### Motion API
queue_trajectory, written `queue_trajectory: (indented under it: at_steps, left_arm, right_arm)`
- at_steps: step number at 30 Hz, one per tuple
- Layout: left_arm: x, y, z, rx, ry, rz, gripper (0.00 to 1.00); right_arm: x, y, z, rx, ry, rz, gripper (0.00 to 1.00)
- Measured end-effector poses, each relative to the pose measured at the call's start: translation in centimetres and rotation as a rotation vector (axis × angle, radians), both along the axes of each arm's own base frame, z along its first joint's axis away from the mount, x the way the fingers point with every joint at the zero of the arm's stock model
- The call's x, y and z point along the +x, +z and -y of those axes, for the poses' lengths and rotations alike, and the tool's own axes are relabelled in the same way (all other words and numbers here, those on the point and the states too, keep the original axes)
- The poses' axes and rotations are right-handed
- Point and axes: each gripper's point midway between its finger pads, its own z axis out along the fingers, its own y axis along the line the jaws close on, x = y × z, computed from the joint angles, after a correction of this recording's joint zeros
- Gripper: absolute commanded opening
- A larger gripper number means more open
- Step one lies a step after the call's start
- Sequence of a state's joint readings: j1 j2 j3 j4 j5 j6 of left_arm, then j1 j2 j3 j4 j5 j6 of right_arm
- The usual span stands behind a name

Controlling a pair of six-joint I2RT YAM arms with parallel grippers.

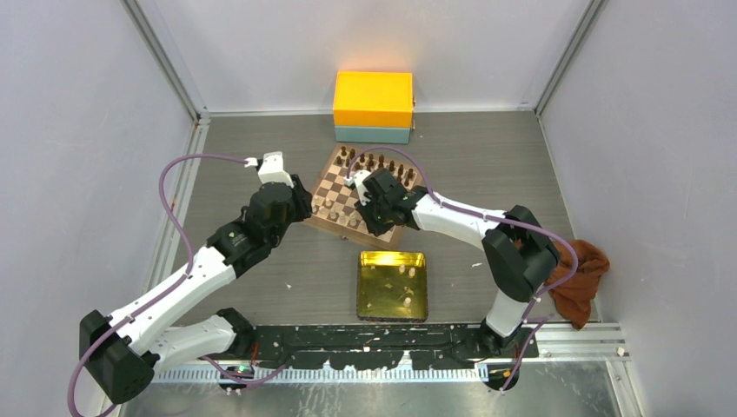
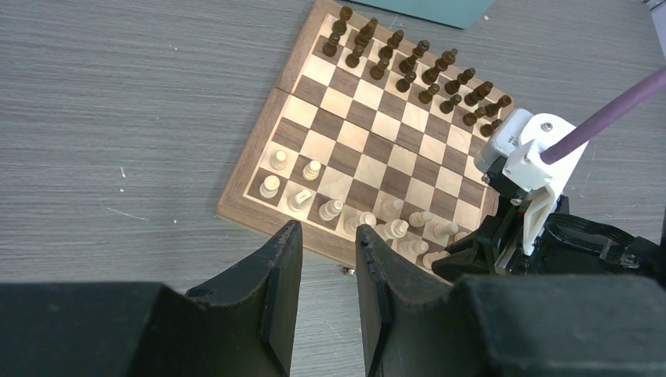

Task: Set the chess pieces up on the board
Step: Place the chess piece on the chessboard.

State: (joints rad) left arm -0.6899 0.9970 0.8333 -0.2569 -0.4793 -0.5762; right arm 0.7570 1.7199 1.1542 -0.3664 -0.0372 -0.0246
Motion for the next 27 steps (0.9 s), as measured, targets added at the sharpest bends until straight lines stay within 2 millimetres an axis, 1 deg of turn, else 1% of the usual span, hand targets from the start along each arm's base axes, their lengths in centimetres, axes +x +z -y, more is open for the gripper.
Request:
queue_trajectory:
  at_steps: [5,10,15,27]
  left_arm:
    - [0.09,0.15,0.06,-0.005,0.0,0.006,0.32]
    - [0.15,0.24,0.1,-0.008,0.001,0.01,0.32]
    - [0.18,0.14,0.08,-0.005,0.003,0.009,0.32]
    - [0.3,-0.03,0.18,-0.003,0.003,0.006,0.32]
  right_arm:
    - [0.04,-0.07,0.01,-0.002,-0.001,0.001,0.13]
    - [0.07,-0.06,0.0,-0.001,-0.001,0.001,0.19]
    - [0.12,-0.05,0.03,0.0,-0.003,0.002,0.28]
    - [0.1,-0.07,0.04,-0.001,-0.002,0.001,0.35]
